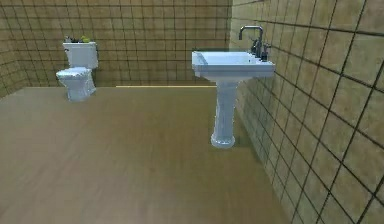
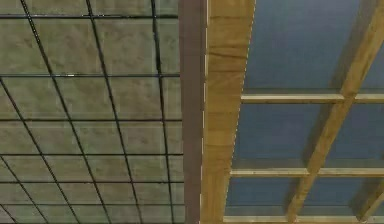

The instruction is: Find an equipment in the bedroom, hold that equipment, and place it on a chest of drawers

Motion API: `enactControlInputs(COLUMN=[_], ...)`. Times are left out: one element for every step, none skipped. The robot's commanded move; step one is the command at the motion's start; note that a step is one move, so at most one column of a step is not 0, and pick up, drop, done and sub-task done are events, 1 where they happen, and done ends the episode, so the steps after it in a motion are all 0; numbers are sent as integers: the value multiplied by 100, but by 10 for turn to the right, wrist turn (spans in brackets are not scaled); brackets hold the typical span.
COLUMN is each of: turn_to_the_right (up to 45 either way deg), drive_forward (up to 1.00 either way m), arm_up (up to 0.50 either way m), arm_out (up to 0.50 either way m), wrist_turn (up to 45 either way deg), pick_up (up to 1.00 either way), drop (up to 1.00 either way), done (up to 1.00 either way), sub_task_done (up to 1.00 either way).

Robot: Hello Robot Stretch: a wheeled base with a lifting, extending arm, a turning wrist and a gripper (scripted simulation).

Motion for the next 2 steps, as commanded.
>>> enactControlInputs(turn_to_the_right=[-420, 0], drive_forward=[0, 80], arm_up=[0, 0], arm_out=[0, 0], wrist_turn=[0, 0], pick_up=[0, 0], drop=[0, 0], done=[0, 0], sub_task_done=[0, 0])
